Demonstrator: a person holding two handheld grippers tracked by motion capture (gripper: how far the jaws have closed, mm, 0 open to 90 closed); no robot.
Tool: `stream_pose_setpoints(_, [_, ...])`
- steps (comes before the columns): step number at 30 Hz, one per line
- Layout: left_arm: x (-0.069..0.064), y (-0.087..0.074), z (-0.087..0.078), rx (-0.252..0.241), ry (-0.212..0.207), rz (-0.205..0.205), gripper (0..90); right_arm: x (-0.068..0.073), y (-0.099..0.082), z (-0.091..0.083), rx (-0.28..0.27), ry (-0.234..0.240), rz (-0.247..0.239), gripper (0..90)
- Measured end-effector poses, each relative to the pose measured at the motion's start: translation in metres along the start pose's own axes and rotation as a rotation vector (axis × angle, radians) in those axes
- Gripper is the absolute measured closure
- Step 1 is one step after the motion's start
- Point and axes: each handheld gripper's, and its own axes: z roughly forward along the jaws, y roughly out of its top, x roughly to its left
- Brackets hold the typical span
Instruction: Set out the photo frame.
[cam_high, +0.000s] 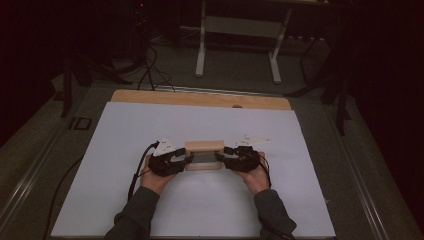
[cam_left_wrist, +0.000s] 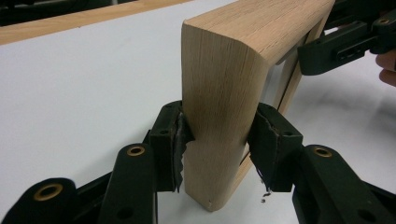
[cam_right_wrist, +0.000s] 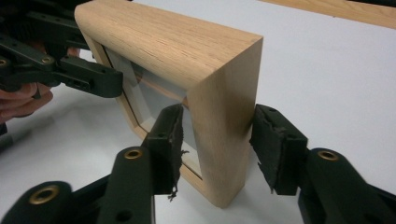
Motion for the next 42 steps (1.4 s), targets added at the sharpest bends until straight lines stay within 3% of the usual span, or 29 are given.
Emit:
stream_pose_setpoints(5, [0.003,0.0,0.0,-0.003,-0.005,-0.02,58.7,-0.003,0.0,-0.006,-0.028,0.004,0.031,64.8])
stream_pose_setpoints(10, [0.005,0.0,0.001,-0.005,-0.011,-0.029,59.5,-0.003,0.001,-0.005,-0.023,-0.005,0.025,65.9])
stream_pose_setpoints(22, [0.003,0.0,0.001,-0.004,0.006,-0.005,59.6,-0.002,0.008,0.008,0.005,0.011,-0.01,42.8])
stream_pose_setpoints(26, [0.003,0.0,0.001,-0.005,0.002,-0.003,59.6,-0.003,0.009,0.015,0.021,0.023,-0.018,40.4])
stream_pose_setpoints(32, [0.006,-0.001,0.002,-0.01,-0.01,-0.011,59.5,-0.007,0.005,0.014,0.022,0.045,-0.003,46.6])
stream_pose_setpoints(42, [0.007,0.0,0.002,-0.006,-0.014,-0.038,57.8,-0.004,0.001,0.009,0.021,0.042,0.016,52.3])
